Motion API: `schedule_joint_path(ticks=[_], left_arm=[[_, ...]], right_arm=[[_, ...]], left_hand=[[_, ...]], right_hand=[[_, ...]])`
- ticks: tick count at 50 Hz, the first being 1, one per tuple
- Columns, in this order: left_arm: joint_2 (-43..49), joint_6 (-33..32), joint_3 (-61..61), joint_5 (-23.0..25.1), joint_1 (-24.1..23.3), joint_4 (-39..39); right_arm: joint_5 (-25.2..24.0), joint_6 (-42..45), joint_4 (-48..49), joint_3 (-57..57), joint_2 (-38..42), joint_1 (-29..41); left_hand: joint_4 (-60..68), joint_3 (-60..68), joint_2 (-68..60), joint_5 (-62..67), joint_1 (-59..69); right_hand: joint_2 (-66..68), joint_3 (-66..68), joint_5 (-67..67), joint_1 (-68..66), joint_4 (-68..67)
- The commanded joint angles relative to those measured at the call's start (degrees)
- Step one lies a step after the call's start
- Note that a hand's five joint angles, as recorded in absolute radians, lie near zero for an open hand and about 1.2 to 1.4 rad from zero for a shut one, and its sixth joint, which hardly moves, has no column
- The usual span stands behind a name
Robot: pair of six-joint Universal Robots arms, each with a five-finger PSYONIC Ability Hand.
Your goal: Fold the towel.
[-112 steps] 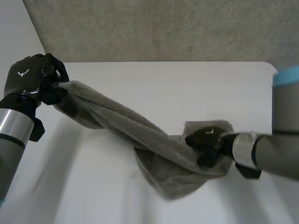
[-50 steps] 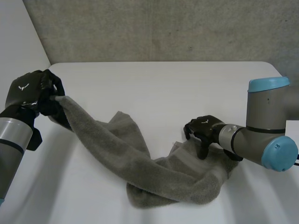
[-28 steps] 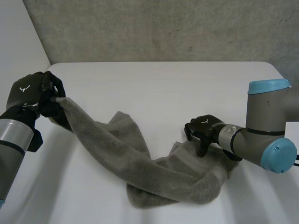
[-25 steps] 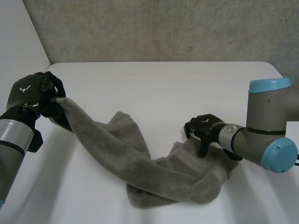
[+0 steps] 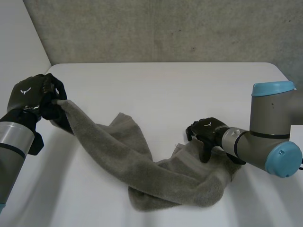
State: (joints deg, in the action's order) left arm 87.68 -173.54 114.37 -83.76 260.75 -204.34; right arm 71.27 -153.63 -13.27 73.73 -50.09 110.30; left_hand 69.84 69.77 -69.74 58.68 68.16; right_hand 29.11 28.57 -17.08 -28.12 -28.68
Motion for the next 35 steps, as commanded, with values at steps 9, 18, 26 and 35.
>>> schedule_joint_path(ticks=[9, 18, 26, 35], left_arm=[[0.0, 0.0, 0.1, 0.0, -0.1, 0.0], [0.0, 0.0, 0.1, 0.0, -0.1, 0.0], [0.0, 0.0, 0.1, 0.0, -0.1, 0.0], [0.2, 0.0, 0.0, 0.0, -0.1, -0.1]], right_arm=[[0.0, 0.0, 0.2, -0.2, 0.4, 0.0], [0.0, 0.0, 0.3, -0.2, 0.8, 0.0], [0.0, 0.0, 0.3, -0.1, 0.3, 0.0], [0.1, 0.0, 0.4, -0.4, -0.6, 0.0]], left_hand=[[10.2, 10.2, -10.3, 11.3, 11.8], [10.2, 10.2, -10.3, 11.3, 11.8], [10.2, 10.2, -10.3, 11.3, 11.8], [10.2, 10.2, -10.3, 11.3, 11.8]], right_hand=[[-2.4, -1.8, 0.3, 1.4, 1.9], [12.4, 12.9, -14.4, -13.4, -12.8], [37.7, 38.2, -39.7, -38.7, -38.1], [50.9, 51.4, -52.9, -51.9, -51.3]])
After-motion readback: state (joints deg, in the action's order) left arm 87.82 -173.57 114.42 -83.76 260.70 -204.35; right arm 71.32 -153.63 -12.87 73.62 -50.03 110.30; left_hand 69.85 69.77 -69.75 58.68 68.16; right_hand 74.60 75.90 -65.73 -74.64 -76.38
